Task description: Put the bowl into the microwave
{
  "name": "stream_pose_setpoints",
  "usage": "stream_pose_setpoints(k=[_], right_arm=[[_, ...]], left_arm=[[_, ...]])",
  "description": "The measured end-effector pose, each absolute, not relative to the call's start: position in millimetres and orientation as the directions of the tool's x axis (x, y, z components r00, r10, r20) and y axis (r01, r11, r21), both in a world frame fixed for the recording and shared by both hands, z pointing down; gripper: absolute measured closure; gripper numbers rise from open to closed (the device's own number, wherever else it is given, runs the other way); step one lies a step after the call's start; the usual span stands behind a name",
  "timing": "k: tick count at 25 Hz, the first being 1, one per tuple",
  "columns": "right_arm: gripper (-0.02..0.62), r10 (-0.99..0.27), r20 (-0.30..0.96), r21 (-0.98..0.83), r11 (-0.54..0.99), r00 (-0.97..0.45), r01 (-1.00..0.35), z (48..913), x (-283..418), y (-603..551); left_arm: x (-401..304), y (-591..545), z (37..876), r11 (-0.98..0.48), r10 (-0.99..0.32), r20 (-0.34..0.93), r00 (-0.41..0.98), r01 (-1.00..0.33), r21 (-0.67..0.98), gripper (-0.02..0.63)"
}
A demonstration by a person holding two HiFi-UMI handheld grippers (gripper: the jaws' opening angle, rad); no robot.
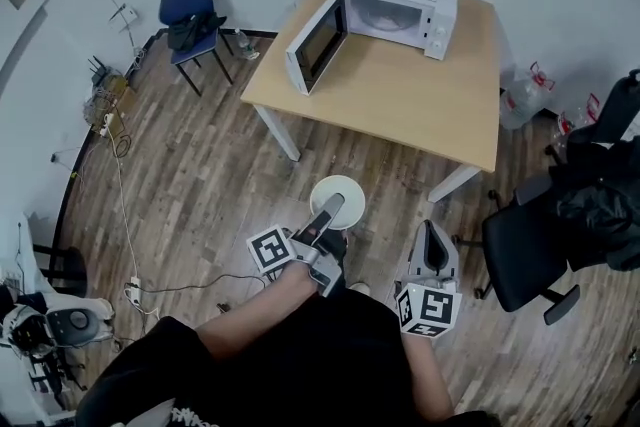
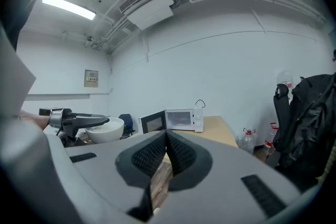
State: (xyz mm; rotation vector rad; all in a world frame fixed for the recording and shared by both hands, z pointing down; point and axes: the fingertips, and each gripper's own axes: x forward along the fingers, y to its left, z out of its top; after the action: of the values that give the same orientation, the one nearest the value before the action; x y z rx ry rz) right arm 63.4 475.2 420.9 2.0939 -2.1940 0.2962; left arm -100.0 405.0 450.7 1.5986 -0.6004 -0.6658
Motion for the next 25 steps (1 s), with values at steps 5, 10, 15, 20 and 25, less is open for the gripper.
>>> stream_pose_setpoints(k=[5, 10, 15, 20, 25], right_arm=[[0.535, -0.976, 0.208, -0.052, 0.053, -0.063, -0.997, 419.0, 65.4, 449.4], [0.535, -0.969, 0.238, -0.042, 0.059, -0.067, -0.997, 427.3, 71.9, 399.4], [0.535, -0.96, 0.271, -0.024, 0.072, -0.076, -0.997, 427.2, 74.9, 332.3], [0.535, -0.948, 0.309, 0.009, 0.09, -0.083, -0.996, 424.4, 70.5, 265.8], [0.535, -0.942, 0.327, -0.018, 0.075, -0.077, -0.997, 428.0, 65.2, 206.9]], left_arm=[[-91.2, 369.1, 459.4, -0.107, -0.703, -0.072, 0.708, -0.004, 0.994, 0.379], [-82.6, 316.2, 466.4, -0.099, -0.706, -0.075, 0.704, 0.007, 0.995, 0.379], [-79.2, 254.9, 470.4, -0.087, -0.702, -0.064, 0.709, 0.005, 0.996, 0.379], [-80.6, 191.7, 470.9, -0.072, -0.689, -0.064, 0.721, 0.02, 0.997, 0.379], [-75.4, 137.7, 477.5, -0.057, -0.642, -0.07, 0.764, 0.043, 0.997, 0.379]])
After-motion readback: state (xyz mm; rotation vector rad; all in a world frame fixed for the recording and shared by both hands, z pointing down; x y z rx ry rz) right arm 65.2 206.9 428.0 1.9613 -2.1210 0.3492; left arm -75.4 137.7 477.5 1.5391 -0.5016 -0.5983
